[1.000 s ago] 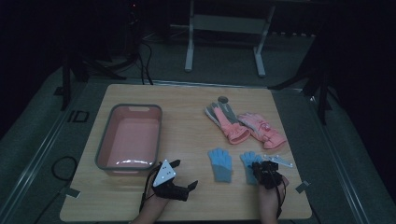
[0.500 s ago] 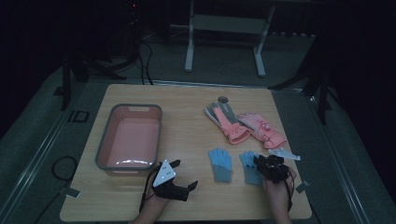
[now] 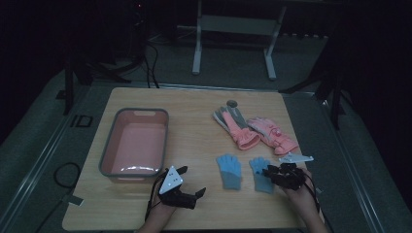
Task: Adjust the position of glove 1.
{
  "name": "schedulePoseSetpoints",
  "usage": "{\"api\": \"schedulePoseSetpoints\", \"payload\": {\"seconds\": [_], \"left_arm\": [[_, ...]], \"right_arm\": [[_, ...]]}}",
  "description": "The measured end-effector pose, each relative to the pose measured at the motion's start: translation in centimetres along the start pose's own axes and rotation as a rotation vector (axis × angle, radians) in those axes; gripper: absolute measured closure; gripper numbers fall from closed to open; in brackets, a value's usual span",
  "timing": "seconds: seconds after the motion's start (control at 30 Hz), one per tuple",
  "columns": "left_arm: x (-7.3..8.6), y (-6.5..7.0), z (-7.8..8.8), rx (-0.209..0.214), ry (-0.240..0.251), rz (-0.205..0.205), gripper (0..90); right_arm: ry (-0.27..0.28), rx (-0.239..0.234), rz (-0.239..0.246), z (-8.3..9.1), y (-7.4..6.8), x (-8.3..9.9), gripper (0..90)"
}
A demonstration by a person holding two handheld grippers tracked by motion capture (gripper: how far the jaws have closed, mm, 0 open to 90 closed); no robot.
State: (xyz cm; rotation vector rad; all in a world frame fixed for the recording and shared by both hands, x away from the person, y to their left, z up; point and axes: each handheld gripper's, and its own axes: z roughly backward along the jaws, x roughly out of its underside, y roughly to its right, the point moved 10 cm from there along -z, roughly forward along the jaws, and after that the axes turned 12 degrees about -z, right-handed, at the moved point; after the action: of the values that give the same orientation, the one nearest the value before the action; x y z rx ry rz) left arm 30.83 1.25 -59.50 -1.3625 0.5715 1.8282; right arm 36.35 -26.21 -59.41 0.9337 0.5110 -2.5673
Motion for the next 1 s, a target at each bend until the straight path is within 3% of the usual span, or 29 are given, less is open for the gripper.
{"api": "schedulePoseSetpoints", "payload": {"seconds": [0.1, 0.27, 0.4, 0.63, 0.97, 1.0], "left_arm": [[0.0, 0.0, 0.0, 0.0, 0.0, 0.001, 0.8], [0.0, 0.0, 0.0, 0.0, 0.0, 0.003, 0.8], [0.0, 0.0, 0.0, 0.0, 0.0, 0.002, 0.8], [0.0, 0.0, 0.0, 0.0, 0.0, 0.004, 0.8], [0.0, -0.1, 0.0, -0.001, 0.0, 0.007, 0.7], [0.0, -0.1, 0.0, -0.001, 0.0, 0.008, 0.8]], "right_arm": [[-0.01, -0.005, 0.0, -0.3, 0.0, 0.7, 65.0], [-0.03, 0.01, 0.042, -1.2, -0.2, 1.6, 62.1], [-0.035, 0.001, 0.047, -1.7, -0.3, 2.0, 68.1], [-0.013, 0.034, 0.033, -1.8, 0.0, 2.0, 82.0], [0.003, 0.078, 0.0, -1.8, -0.2, 1.9, 85.9], [0.017, 0.057, -0.035, -1.5, -0.3, 1.6, 86.3]]}}
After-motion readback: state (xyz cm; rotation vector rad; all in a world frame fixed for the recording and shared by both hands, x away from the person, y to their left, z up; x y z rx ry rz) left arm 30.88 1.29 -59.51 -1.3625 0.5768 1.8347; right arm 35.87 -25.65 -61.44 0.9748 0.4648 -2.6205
